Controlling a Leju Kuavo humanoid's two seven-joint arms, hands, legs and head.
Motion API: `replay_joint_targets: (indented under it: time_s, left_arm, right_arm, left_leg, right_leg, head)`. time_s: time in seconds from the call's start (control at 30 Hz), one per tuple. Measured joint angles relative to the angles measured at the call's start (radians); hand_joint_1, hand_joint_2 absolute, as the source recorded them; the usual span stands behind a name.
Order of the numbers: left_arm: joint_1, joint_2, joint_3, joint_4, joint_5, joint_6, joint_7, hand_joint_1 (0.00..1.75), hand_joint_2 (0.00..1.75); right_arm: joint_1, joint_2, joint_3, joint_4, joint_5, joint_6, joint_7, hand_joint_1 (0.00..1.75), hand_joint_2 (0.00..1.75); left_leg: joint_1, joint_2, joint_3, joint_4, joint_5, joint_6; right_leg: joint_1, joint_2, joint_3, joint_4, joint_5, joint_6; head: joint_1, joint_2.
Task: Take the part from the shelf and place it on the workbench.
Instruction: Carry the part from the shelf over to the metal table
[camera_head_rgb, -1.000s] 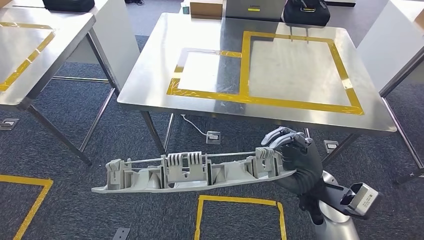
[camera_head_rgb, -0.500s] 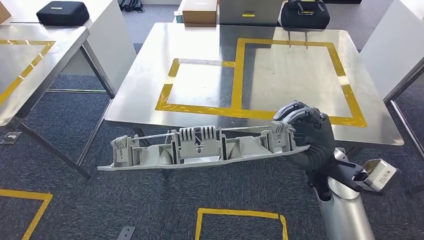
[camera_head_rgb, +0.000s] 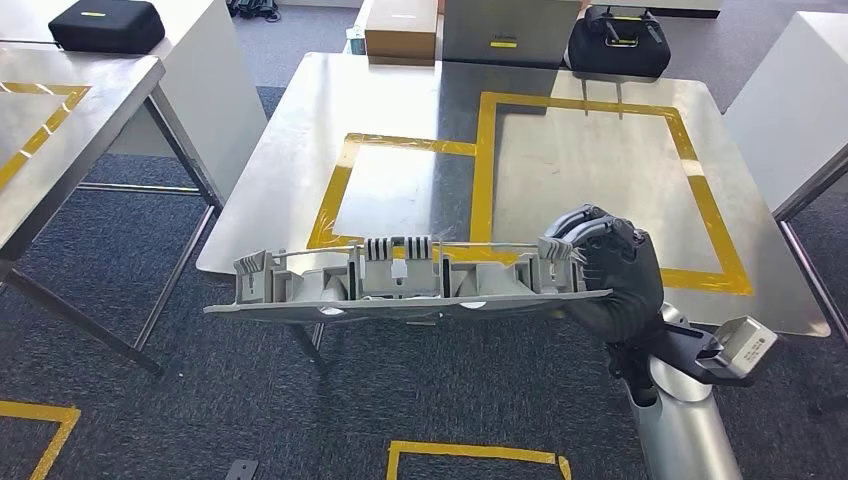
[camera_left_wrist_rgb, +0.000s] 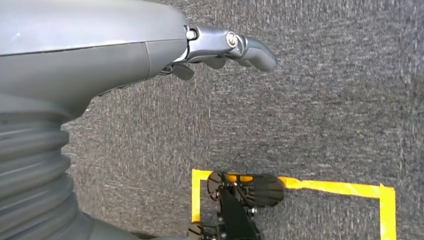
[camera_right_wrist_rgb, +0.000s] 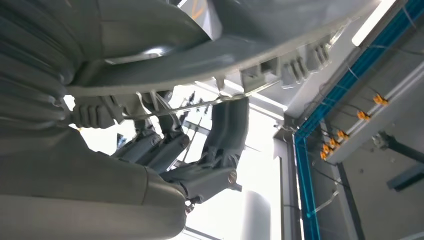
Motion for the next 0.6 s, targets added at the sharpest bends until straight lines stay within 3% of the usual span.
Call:
replay_joint_targets:
  time_s: [0.07,0.1,0.13,0.2,0.27,0.4,0.47,0.53,0.57,0.6]
  left_arm:
    - [0.004,0.000,0.000,0.000,0.000,0.000,0.000,0.00,1.75]
    - [0.006,-0.001,0.000,0.000,0.000,0.000,0.000,0.00,1.75]
    - [0.007,-0.001,0.000,0.000,0.000,-0.001,0.000,0.00,1.75]
    - [0.008,-0.001,0.000,0.001,-0.001,0.000,0.000,0.00,1.75]
    - [0.008,0.000,0.000,0.001,-0.003,0.003,0.000,0.00,1.75]
    - [0.009,0.000,0.000,0.001,-0.006,0.010,0.002,0.00,1.75]
    - [0.007,-0.002,0.000,0.001,-0.006,0.010,0.002,0.00,1.75]
    - [0.007,-0.002,0.000,0.001,-0.006,0.010,0.002,0.00,1.75]
    - [0.008,-0.002,0.000,0.001,-0.006,0.010,0.003,0.00,1.75]
    - [0.010,-0.002,0.000,0.001,-0.006,0.010,0.004,0.00,1.75]
  right_arm:
    - [0.009,0.000,0.000,0.000,0.000,0.000,0.001,1.75,1.75]
    - [0.013,0.000,-0.001,0.000,0.000,0.000,0.001,1.75,1.75]
    - [0.015,0.000,-0.001,0.000,-0.002,0.001,0.001,1.75,1.75]
    - [0.020,0.000,-0.002,0.000,-0.004,0.001,0.000,1.75,1.75]
    - [0.026,0.000,-0.002,0.000,-0.003,0.001,0.000,1.75,1.75]
    - [0.030,0.000,-0.004,-0.009,-0.003,0.000,0.000,1.75,1.75]
    - [0.032,0.001,-0.005,-0.013,-0.004,0.000,0.000,1.75,1.75]
    - [0.035,0.001,-0.006,-0.014,-0.003,0.000,0.000,1.75,1.75]
    - [0.038,0.001,-0.006,-0.014,-0.003,0.000,0.000,1.75,1.75]
    - [0.040,0.001,-0.006,-0.014,-0.003,0.000,0.001,1.75,1.75]
  left_leg:
    - [0.003,-0.001,0.021,0.000,-0.020,-0.003]
    - [0.006,-0.001,0.034,0.000,-0.030,-0.007]
    - [0.008,-0.002,0.050,0.000,-0.042,-0.011]
    - [0.011,-0.002,0.075,0.004,-0.067,-0.022]
    - [0.009,-0.003,0.087,0.005,-0.086,-0.036]
    - [0.012,0.000,0.102,0.028,-0.106,-0.061]
    - [0.013,0.003,0.057,0.119,-0.148,-0.067]
    - [0.013,0.004,-0.023,0.246,-0.198,-0.071]
    - [0.013,0.004,-0.053,0.281,-0.204,-0.070]
    - [0.013,0.004,-0.068,0.279,-0.188,-0.067]
  right_leg:
    - [-0.008,-0.002,-0.066,0.060,-0.044,0.009]
    - [-0.011,-0.003,-0.078,0.046,-0.039,0.013]
    - [-0.015,-0.005,-0.075,0.000,-0.007,0.017]
    - [-0.021,-0.010,-0.051,-0.134,0.109,0.022]
    - [-0.020,-0.015,-0.037,-0.210,0.179,0.011]
    - [-0.019,-0.012,-0.012,-0.222,0.173,-0.025]
    - [-0.018,-0.012,0.004,-0.224,0.163,-0.037]
    - [-0.014,-0.011,0.014,-0.224,0.152,-0.042]
    - [-0.012,-0.010,0.019,-0.224,0.147,-0.043]
    - [-0.010,-0.008,0.026,-0.223,0.141,-0.043]
  head:
    - [0.002,0.000]
    - [0.002,0.000]
    - [0.003,0.000]
    - [0.006,0.000]
    - [0.009,0.000]
    - [0.003,0.000]
    - [-0.002,0.000]
    - [-0.006,0.000]
    - [-0.006,0.000]
    - [-0.008,0.000]
